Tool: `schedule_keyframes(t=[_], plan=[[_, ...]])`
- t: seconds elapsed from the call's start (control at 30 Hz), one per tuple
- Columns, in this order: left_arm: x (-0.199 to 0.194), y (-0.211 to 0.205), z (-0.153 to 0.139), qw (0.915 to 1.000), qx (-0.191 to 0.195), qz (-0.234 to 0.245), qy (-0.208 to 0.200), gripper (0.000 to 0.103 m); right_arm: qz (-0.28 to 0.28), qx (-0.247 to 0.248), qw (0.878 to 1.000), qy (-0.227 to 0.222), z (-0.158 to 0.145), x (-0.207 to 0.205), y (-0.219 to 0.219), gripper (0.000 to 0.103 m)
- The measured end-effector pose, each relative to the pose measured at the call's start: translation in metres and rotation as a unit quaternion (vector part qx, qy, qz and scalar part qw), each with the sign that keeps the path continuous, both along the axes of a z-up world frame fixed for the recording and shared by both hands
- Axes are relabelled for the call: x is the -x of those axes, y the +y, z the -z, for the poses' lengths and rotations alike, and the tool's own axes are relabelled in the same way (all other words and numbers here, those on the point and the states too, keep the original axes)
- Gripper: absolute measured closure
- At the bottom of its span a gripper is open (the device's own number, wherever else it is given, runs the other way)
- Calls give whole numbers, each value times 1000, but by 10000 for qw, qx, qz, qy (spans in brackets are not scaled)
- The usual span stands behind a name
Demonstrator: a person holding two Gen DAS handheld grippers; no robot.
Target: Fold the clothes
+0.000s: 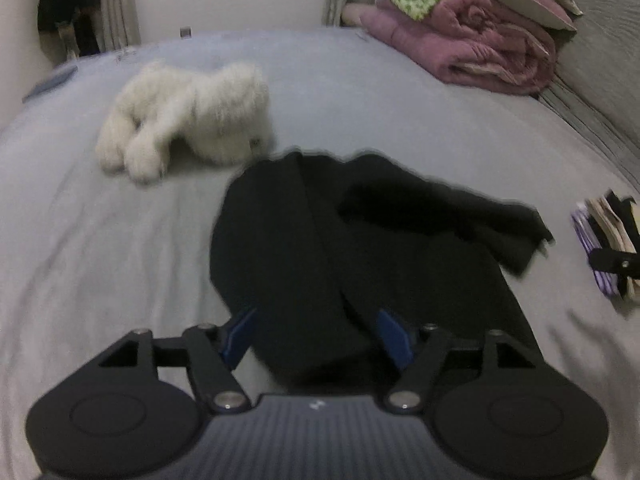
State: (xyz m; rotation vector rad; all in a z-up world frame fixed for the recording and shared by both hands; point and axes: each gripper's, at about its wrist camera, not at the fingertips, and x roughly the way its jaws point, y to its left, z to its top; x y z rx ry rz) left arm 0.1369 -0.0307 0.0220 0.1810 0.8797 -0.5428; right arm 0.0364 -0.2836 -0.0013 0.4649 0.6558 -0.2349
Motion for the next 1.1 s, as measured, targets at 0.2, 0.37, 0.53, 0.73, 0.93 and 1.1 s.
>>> schedule_keyframes(t=[0.2,0.37,0.53,0.73,0.93,1.1], plan=[[41,23,24,9982,303,-41,513,34,-210,-355,9987,312,15,21,27,50],[76,29,36,9974,327,20,637,34,-344,-651,9957,561,26,39,50,50],[108,30,43,9980,184,160,584,34,-428,-781,9931,765,33,55,73,50],[140,40,45,9979,49,323,555,35,-476,-870,9900,1003,44,78,96,50],[168,57,45,9979,-1,413,501,39,-534,-1311,9842,1066,56,99,117,50],[182,74,47,9985,-97,271,459,64,-531,-1689,9793,986,60,115,131,66]])
